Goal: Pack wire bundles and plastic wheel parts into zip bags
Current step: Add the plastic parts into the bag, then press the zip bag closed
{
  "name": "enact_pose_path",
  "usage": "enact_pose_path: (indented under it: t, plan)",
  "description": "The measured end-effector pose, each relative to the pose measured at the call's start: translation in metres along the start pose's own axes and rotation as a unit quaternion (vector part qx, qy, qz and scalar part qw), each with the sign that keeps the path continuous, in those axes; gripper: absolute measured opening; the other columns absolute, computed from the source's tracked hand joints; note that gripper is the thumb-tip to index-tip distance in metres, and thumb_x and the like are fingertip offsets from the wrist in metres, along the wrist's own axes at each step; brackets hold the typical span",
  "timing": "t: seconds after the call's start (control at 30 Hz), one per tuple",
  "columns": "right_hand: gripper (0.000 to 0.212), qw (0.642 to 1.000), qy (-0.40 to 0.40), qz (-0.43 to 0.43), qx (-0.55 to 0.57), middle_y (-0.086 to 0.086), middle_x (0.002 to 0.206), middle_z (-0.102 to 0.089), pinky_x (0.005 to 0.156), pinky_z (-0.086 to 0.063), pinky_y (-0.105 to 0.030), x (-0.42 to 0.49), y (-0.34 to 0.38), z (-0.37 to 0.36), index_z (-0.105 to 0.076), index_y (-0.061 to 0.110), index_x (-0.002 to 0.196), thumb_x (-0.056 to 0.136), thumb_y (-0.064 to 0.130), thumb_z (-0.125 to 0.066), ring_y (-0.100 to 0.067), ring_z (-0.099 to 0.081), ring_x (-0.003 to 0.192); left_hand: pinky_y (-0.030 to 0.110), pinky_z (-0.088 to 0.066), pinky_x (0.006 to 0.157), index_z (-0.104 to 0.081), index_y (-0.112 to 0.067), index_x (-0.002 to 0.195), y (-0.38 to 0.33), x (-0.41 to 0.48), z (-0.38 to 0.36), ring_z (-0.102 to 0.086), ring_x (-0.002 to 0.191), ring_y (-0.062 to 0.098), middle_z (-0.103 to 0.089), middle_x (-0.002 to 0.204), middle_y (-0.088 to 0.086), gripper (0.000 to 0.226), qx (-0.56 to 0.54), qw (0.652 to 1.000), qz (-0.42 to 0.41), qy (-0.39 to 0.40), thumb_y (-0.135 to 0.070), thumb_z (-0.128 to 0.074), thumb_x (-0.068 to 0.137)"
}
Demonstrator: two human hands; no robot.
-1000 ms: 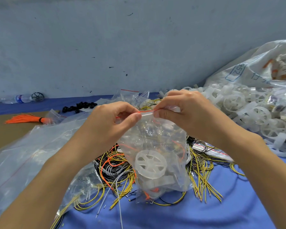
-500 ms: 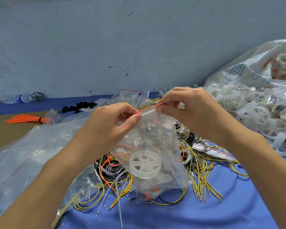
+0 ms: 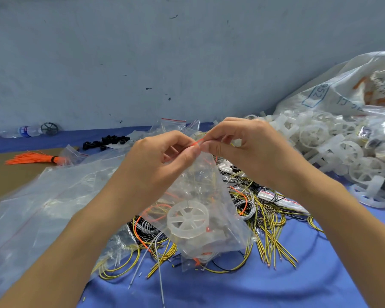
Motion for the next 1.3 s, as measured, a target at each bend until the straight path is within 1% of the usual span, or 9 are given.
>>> enact_pose_path:
  t: [0.13,0.23,0.33,0.5,0.7,0.87,0.97,1.13,1.3]
  plan:
    - [0.002,0.996,-0.011,-0.015,0.082,0.011,0.08,-0.07,0.069,-0.051,-0.028,0.0,0.001,-0.002,-0.073,0.033,0.086,0.087,0.031,-0.071,-0.011,-0.063,0.071,0.008,-0.038,0.057,-0.069,-0.025,0.088,-0.005,0.0,0.0,-0.056,0.06,0.003,-0.062,0.068,-0.016,0.012,-0.015,1.0,0.002,-0.015,-0.032,-0.062,0.094]
    - [0.002,0.981,-0.008,-0.047,0.187,0.012,0.076,-0.072,0.063,-0.048,-0.021,-0.002,0.001,-0.009,-0.073,0.025,0.088,0.089,0.024,-0.071,-0.002,-0.061,0.065,0.007,-0.036,0.055,-0.069,-0.024,0.087,-0.007,-0.001,-0.001,-0.053,0.057,0.001,-0.06,0.066,-0.018,0.014,-0.016,1.0,0.0,-0.019,-0.034,-0.062,0.093]
    - [0.004,0.965,-0.015,-0.085,0.246,-0.006,0.083,-0.073,0.072,-0.051,-0.042,-0.005,0.0,-0.018,-0.073,0.021,0.089,0.088,0.025,-0.072,-0.012,-0.06,0.074,0.011,-0.036,0.053,-0.069,-0.026,0.087,-0.006,-0.001,-0.001,-0.055,0.058,0.005,-0.064,0.068,-0.013,0.018,-0.014,1.0,0.008,-0.024,-0.041,-0.061,0.092]
    - [0.005,0.959,-0.017,-0.089,0.267,0.009,0.073,-0.07,0.067,-0.046,-0.018,-0.005,-0.001,-0.024,-0.072,0.021,0.087,0.091,0.019,-0.069,-0.002,-0.059,0.067,0.039,-0.048,0.066,-0.07,-0.028,0.087,0.005,-0.002,-0.003,-0.066,0.073,0.024,-0.065,0.073,0.008,0.032,-0.053,0.997,0.043,0.048,-0.054,-0.052,0.092]
    - [0.007,0.951,-0.032,-0.086,0.294,-0.005,0.085,-0.075,0.075,-0.052,-0.023,-0.005,0.002,-0.025,-0.072,0.022,0.087,0.091,0.018,-0.068,-0.009,-0.067,0.077,0.014,-0.041,0.056,-0.067,-0.022,0.075,0.004,0.001,-0.002,-0.055,0.06,0.006,-0.057,0.065,0.007,0.033,-0.103,0.99,0.051,0.076,-0.048,-0.052,0.09]
    - [0.008,0.951,-0.019,-0.127,0.281,0.001,0.084,-0.075,0.068,-0.048,-0.02,-0.006,0.001,-0.03,-0.074,0.023,0.092,0.091,0.029,-0.069,-0.004,-0.06,0.068,0.024,-0.03,0.048,-0.068,-0.019,0.078,-0.001,0.0,0.0,-0.041,0.056,0.01,-0.054,0.068,0.018,0.03,-0.064,0.996,0.045,0.047,-0.044,-0.057,0.089]
    - [0.008,0.948,-0.031,-0.131,0.289,-0.002,0.082,-0.075,0.063,-0.046,-0.018,-0.007,0.003,-0.03,-0.076,0.02,0.089,0.09,0.026,-0.07,-0.002,-0.056,0.063,0.03,-0.032,0.053,-0.065,-0.021,0.075,0.001,-0.001,-0.001,-0.039,0.057,0.006,-0.051,0.062,0.004,0.024,-0.056,0.996,0.052,0.039,-0.04,-0.062,0.089]
    - [0.008,0.951,-0.04,-0.115,0.283,0.001,0.08,-0.075,0.062,-0.044,-0.018,-0.007,0.008,-0.03,-0.075,0.021,0.084,0.09,0.018,-0.07,-0.002,-0.055,0.062,0.019,-0.029,0.052,-0.061,-0.017,0.074,0.005,0.0,-0.003,-0.037,0.057,0.004,-0.045,0.06,-0.012,0.029,-0.067,0.995,0.063,0.033,-0.044,-0.068,0.084]
    - [0.007,0.946,-0.046,-0.113,0.3,0.007,0.075,-0.071,0.063,-0.042,-0.013,-0.006,0.004,-0.028,-0.073,0.015,0.087,0.09,0.011,-0.068,0.002,-0.056,0.063,0.047,-0.048,0.066,-0.069,-0.031,0.091,0.003,0.0,0.001,-0.056,0.069,0.03,-0.063,0.077,0.011,0.027,-0.099,0.989,0.06,0.092,-0.055,-0.057,0.087]
Point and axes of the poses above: each hand's wrist, its own x-axis towards the middle knuckle, its own z-axis out of the back of the hand, y = z × x, the point moved 3 cm from there along x, towards the middle knuckle
